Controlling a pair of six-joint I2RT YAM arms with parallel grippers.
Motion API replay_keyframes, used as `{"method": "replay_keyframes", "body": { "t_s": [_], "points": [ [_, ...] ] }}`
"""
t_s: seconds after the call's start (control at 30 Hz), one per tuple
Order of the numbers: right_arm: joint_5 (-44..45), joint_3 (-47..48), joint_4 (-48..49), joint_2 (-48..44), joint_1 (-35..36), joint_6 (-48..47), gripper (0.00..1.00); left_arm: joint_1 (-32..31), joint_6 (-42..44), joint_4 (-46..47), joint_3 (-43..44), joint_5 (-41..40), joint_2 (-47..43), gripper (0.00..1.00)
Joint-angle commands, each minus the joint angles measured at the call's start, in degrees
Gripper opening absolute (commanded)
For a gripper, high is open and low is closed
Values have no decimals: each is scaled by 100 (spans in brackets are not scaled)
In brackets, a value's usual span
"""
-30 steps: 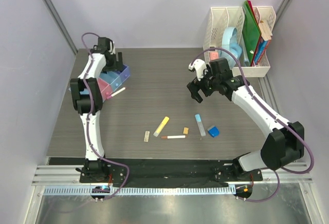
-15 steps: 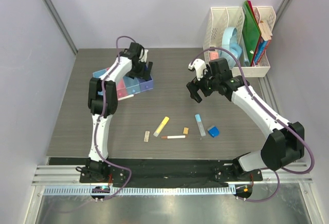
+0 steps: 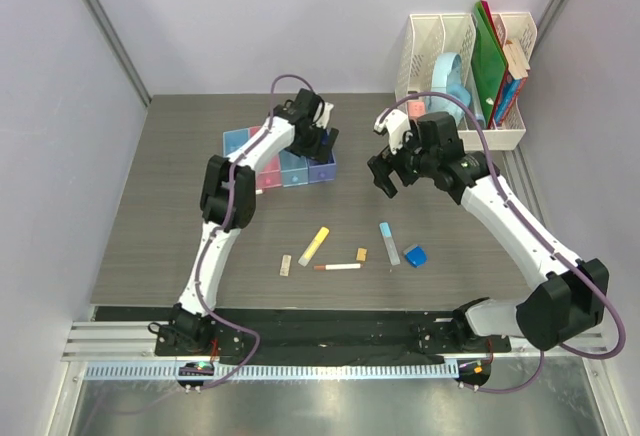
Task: Sort the stationery into containers
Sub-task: Move the storage box to the center of the board.
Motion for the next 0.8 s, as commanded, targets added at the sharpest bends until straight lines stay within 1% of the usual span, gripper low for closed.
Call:
{"method": "replay_keyframes", "body": {
  "t_s": [0.0, 0.2, 0.43, 0.6, 0.77],
  "points": [
    [137, -20, 123, -234, 28, 117, 100, -293, -45, -254, 589, 318, 453, 85],
    [251, 24, 114, -181, 28, 90, 100, -601, 69, -368, 1039, 423, 682, 85],
    [260, 51, 114, -128, 28, 81, 100, -795, 166, -272, 1004, 450, 630, 87],
    [278, 24, 131, -93, 28, 38, 100, -795, 315, -8, 732, 301, 217, 92],
    [339, -2, 149, -67, 28, 11, 100, -786, 377, 115, 855, 151, -187, 94]
  ]
}}
